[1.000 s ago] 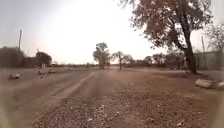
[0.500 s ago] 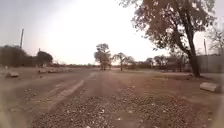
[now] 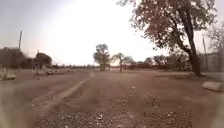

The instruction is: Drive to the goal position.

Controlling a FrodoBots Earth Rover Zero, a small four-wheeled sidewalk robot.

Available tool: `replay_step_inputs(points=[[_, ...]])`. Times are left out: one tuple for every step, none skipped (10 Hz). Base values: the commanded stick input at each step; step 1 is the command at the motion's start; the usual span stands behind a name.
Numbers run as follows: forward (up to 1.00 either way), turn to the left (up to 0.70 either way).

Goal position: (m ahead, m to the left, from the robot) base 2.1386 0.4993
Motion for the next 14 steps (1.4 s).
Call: replay_step_inputs(points=[[0.7, 0.0], [0.7, 0.0], [0.7, 0.0], [0.7, 0.0], [0.7, 0.0], [0.7, 0.0], [0.7, 0.0], [0.7, 0.0], [0.7, 0.0], [0.7, 0.0], [0.7, 0.0], [0.7, 0.0], [0.7, 0.0], [0.7, 0.0]])
